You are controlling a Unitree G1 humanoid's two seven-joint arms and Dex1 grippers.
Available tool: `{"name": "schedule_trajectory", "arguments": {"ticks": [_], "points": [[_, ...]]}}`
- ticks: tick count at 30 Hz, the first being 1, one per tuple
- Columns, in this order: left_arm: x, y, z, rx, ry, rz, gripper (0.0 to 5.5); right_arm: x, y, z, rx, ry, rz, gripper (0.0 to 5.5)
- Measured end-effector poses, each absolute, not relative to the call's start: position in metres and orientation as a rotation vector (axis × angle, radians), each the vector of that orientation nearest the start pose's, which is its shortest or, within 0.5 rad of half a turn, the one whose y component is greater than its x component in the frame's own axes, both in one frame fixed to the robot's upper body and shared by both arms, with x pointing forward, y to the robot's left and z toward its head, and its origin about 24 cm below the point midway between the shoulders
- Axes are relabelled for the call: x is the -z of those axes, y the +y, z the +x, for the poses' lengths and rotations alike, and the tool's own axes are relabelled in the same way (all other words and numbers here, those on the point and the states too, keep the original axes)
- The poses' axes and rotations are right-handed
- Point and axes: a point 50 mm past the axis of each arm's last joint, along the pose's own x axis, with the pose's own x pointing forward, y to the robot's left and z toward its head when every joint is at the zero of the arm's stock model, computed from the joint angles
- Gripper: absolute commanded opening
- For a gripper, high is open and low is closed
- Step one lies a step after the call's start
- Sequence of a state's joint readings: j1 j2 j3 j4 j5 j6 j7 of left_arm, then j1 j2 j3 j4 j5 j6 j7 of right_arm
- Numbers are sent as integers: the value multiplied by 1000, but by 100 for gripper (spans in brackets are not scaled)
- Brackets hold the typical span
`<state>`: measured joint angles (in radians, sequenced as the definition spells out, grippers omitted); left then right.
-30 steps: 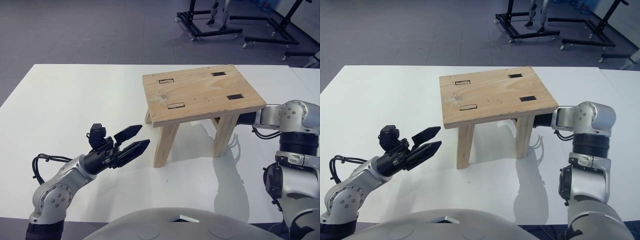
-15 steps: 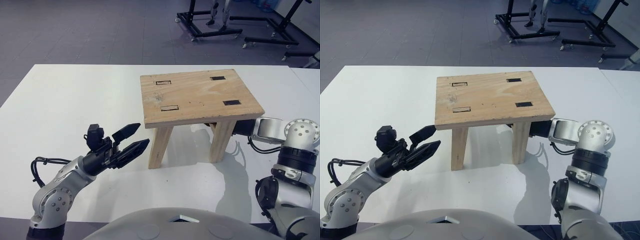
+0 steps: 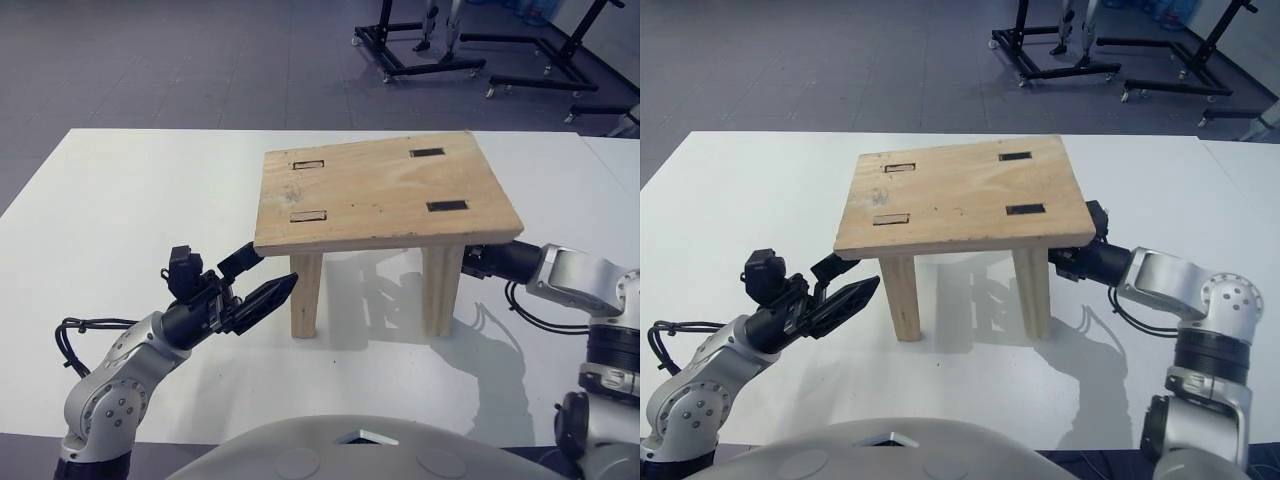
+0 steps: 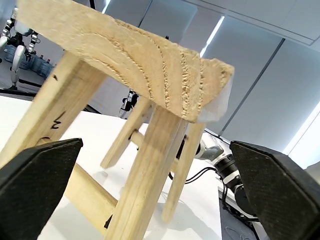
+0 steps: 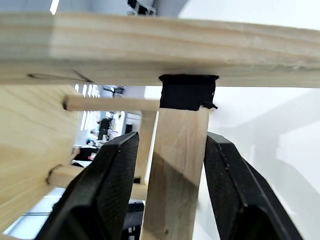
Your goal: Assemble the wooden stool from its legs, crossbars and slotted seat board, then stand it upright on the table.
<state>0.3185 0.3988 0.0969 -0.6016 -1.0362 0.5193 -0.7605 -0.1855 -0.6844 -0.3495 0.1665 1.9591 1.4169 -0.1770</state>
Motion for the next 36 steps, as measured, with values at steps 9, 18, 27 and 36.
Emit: {"name": "schedule_trajectory", "arguments": {"ticks": [9, 18, 27, 36], "points": [[-110, 162, 165, 1047, 42, -603, 540, -108, -251, 212, -662, 869, 1057, 220], [-109, 164, 165, 1052, 57, -592, 540, -112, -278, 186, -680, 877, 1090, 220], [-110, 167, 164, 1045, 58, -584, 540, -121, -277, 137, -877, 1017, 1144, 220], [-112, 170, 161, 1056, 92, -574, 540, -121, -230, 123, -1104, 1027, 1126, 220]]}}
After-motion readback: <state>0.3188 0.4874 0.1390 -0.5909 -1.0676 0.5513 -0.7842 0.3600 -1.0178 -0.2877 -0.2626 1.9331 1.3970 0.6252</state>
